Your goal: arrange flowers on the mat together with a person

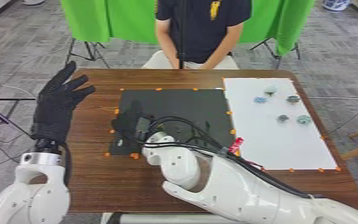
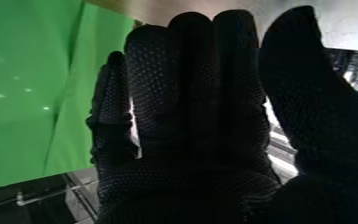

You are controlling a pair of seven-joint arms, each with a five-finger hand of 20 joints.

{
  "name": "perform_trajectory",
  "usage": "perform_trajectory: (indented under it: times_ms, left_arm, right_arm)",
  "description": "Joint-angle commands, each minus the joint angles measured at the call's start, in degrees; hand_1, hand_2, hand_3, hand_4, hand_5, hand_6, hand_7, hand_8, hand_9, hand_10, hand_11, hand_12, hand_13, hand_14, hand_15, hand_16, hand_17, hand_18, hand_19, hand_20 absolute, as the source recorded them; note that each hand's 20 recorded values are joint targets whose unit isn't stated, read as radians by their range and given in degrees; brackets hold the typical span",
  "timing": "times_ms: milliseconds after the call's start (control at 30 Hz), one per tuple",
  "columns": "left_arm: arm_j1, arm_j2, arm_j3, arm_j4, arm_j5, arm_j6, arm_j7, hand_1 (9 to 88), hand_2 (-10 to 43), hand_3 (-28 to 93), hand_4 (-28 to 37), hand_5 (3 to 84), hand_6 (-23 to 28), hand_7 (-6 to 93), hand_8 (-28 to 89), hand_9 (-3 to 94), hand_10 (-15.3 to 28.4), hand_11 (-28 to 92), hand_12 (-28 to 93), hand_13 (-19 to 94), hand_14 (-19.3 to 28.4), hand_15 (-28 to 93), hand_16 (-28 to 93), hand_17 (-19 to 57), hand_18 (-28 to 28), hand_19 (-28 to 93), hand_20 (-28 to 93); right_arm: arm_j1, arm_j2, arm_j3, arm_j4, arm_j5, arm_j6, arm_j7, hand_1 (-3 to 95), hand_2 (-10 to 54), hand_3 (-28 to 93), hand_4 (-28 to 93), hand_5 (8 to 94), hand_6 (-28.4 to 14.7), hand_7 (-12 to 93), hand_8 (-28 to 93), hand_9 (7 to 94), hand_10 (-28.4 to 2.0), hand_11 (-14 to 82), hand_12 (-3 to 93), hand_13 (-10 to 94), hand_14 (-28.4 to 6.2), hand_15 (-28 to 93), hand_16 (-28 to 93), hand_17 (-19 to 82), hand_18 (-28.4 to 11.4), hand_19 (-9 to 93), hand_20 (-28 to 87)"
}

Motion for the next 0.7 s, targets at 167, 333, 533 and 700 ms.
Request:
perform_trajectory:
  times_ms: [167, 333, 533, 700]
  left_arm:
    - [3.1, -0.5, -0.75, -1.27, 0.07, 0.95, -1.28, 25.3, 3.7, 82, -23.4, 33.1, 3.9, 13.3, -10, 34.4, 16.3, 22, 10, 27, 25.0, 45, -6, -9.2, 23.1, 47, 15]
    - [6.4, -1.3, -2.52, -2.81, 0.39, 2.13, -2.06, 25.4, 3.7, 82, -23.4, 33.1, 3.9, 13.3, -10, 34.3, 16.4, 22, 10, 27, 25.0, 45, -6, -9.2, 23.1, 47, 15]
    - [10.1, -0.9, -4.29, -4.35, -0.33, 4.35, -0.78, 25.4, 3.7, 82, -23.5, 33.1, 3.9, 13.4, -10, 34.3, 16.3, 22, 10, 27, 25.0, 45, -6, -9.2, 23.0, 47, 15]
    - [12.0, -0.89, -4.57, -4.34, -2.01, 5.73, 0.5, 25.3, 3.7, 82, -23.5, 33.5, 3.9, 13.5, -10, 34.5, 16.4, 22, 10, 27, 25.0, 45, -6, -9.2, 23.0, 47, 15]
  right_arm:
    - [-3.0, -1.1, 3.3, -1.0, -1.8, -0.5, -2.1, 43.9, -9.5, 69, -28, 66.5, 4.7, 20, -14, 70.3, -11.3, 47.4, 23.2, 65, -8.4, 68, 19, 20, -20.2, 76, 33]
    - [-4.3, -1.2, 7.5, -4.7, 3.8, -1.5, -3.5, 42.7, -9.5, 70, -28, 66.5, 4.6, 20, -14, 70.2, -11.3, 48.0, 22.3, 65, -8.5, 68, 19, 20, -20.3, 76, 33]
    - [-7.5, 1.4, 16.3, -13.1, 14.1, -5.0, -4.0, 40.7, -9.5, 70, -28, 66.2, 4.4, 20, -14, 67.6, -11.8, 47.3, 21.6, 65, -8.8, 68, 18, 21, -20.4, 76, 33]
    - [-11.8, 4.3, 26.4, -18.3, 31.7, -5.7, 1.1, 37.2, -9.5, 70, -28, 66.3, 3.1, 19, -14, 67.7, -12.6, 41.7, 19.4, 64, -10.5, 65, 17, 20, -21.1, 75, 31]
